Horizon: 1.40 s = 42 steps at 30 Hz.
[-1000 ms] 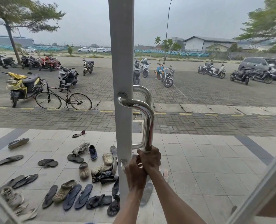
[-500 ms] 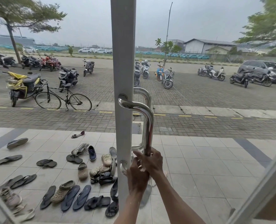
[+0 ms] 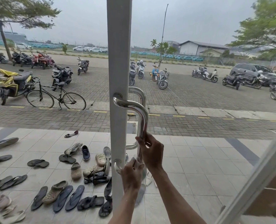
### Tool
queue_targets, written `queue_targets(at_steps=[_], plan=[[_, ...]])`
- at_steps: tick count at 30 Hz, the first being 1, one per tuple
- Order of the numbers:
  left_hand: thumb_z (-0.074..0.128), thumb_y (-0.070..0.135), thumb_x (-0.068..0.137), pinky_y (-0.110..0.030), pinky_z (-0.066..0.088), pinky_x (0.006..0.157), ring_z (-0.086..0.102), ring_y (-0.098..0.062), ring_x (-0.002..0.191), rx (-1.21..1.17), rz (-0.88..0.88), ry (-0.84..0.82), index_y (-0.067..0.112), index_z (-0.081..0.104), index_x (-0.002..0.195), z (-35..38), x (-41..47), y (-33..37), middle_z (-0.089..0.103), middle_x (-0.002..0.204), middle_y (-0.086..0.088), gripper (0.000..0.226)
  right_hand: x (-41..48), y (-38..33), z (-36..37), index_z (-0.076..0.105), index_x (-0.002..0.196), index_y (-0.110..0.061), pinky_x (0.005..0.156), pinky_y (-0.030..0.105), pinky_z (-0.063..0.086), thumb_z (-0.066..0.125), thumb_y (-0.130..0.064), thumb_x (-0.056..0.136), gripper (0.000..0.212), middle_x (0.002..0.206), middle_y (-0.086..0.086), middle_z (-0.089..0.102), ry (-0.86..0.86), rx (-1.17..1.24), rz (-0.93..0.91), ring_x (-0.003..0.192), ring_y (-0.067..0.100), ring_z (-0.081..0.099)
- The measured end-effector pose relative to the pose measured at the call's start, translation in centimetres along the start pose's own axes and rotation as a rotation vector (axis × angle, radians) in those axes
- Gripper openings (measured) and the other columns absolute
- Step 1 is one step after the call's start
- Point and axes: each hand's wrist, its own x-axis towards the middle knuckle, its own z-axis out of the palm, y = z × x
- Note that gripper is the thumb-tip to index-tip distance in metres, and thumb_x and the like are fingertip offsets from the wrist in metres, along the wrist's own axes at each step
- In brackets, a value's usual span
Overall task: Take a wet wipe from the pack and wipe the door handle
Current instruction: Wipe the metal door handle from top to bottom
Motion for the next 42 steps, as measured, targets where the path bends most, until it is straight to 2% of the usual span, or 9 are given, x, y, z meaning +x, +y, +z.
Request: queue_targets(at_steps=[3, 6, 11, 17, 27, 32, 35, 39, 42], plan=[[0.077, 0.018, 0.085, -0.006, 0.034, 0.048, 0.053, 0.002, 0.048, -0.048, 0.077, 0.12, 0.013, 0.065, 0.071, -0.3, 0.5, 2.5, 0.053, 0.053, 0.013, 0.019, 0.1, -0.1, -0.3, 0.073, 0.104, -0.026, 0.07, 0.035, 0.059, 0.074, -0.046, 0.085, 0.028, 0.076, -0.015, 0.075, -0.022, -0.027, 0.006, 0.069, 0.002, 0.071], [0.071, 0.019, 0.088, -0.01, 0.033, 0.045, 0.051, 0.0, 0.046, -0.076, 0.11, 0.182, 0.011, 0.066, 0.075, -0.5, 1.1, 3.9, 0.053, 0.051, 0.011, 0.017, 0.0, -0.2, -0.4, 0.074, 0.105, -0.024, 0.072, 0.035, 0.059, 0.074, -0.045, 0.085, 0.028, 0.08, -0.015, 0.077, -0.032, -0.012, 0.011, 0.072, -0.001, 0.072], [0.076, 0.018, 0.084, -0.02, 0.033, 0.049, 0.058, -0.023, 0.048, 0.07, 0.086, 0.071, 0.012, 0.068, 0.073, 0.3, 1.1, 1.0, 0.068, 0.058, -0.004, 0.015, 0.1, 0.0, -0.2, 0.075, 0.105, -0.025, 0.072, 0.035, 0.06, 0.076, -0.044, 0.084, 0.028, 0.081, -0.014, 0.077, 0.0, -0.005, -0.013, 0.073, 0.0, 0.072], [0.081, 0.013, 0.079, -0.005, 0.038, 0.05, 0.057, 0.0, 0.056, 0.18, -0.012, -0.102, 0.017, 0.068, 0.071, 0.5, -0.3, -2.2, 0.07, 0.068, 0.005, 0.016, 0.3, 0.7, 0.0, 0.072, 0.111, -0.028, 0.076, 0.038, 0.061, 0.072, -0.055, 0.083, 0.039, 0.085, -0.014, 0.077, -0.014, 0.026, -0.041, 0.078, 0.003, 0.073], [0.084, 0.019, 0.075, -0.004, 0.027, 0.048, 0.054, -0.008, 0.047, 0.12, 0.145, 0.05, 0.014, 0.066, 0.072, 0.2, 1.0, 0.7, 0.069, 0.061, 0.003, 0.019, 0.4, 1.0, 0.1, 0.072, 0.109, -0.029, 0.073, 0.04, 0.061, 0.072, -0.053, 0.083, 0.035, 0.085, -0.014, 0.077, -0.023, 0.015, -0.049, 0.076, 0.004, 0.074], [0.082, 0.013, 0.077, -0.023, 0.054, 0.061, 0.07, -0.013, 0.068, 0.235, 0.056, -0.133, 0.011, 0.069, 0.078, 0.5, 0.4, -1.5, 0.074, 0.073, -0.001, 0.013, 0.4, 1.1, 0.1, 0.073, 0.113, -0.027, 0.075, 0.038, 0.062, 0.075, -0.048, 0.084, 0.036, 0.088, -0.016, 0.078, -0.026, 0.026, -0.036, 0.079, 0.0, 0.073], [0.078, 0.009, 0.08, -0.008, 0.041, 0.057, 0.072, -0.011, 0.073, 0.34, 0.062, -0.204, 0.012, 0.072, 0.079, 0.2, 0.0, -2.1, 0.075, 0.077, -0.001, 0.007, 0.4, 1.2, 0.0, 0.073, 0.116, -0.026, 0.077, 0.037, 0.061, 0.074, -0.05, 0.084, 0.04, 0.088, -0.016, 0.077, -0.036, 0.027, -0.036, 0.08, 0.001, 0.073], [0.079, 0.012, 0.077, -0.012, 0.041, 0.055, 0.071, -0.013, 0.068, 0.313, 0.047, -0.199, 0.013, 0.07, 0.073, 0.0, 0.7, -2.0, 0.076, 0.074, 0.0, 0.01, 0.5, 1.2, 0.0, 0.073, 0.112, -0.027, 0.076, 0.037, 0.062, 0.075, -0.05, 0.084, 0.037, 0.085, -0.015, 0.077, -0.045, 0.028, -0.031, 0.08, 0.0, 0.073], [0.084, 0.016, 0.075, -0.003, 0.04, 0.054, 0.06, -0.006, 0.058, 0.207, 0.075, -0.164, 0.011, 0.068, 0.073, 0.0, 1.2, -1.2, 0.075, 0.072, 0.001, 0.017, 0.5, 1.0, -0.1, 0.074, 0.111, -0.025, 0.077, 0.035, 0.062, 0.076, -0.046, 0.084, 0.034, 0.089, -0.015, 0.078, -0.044, 0.037, -0.033, 0.083, -0.005, 0.072]])
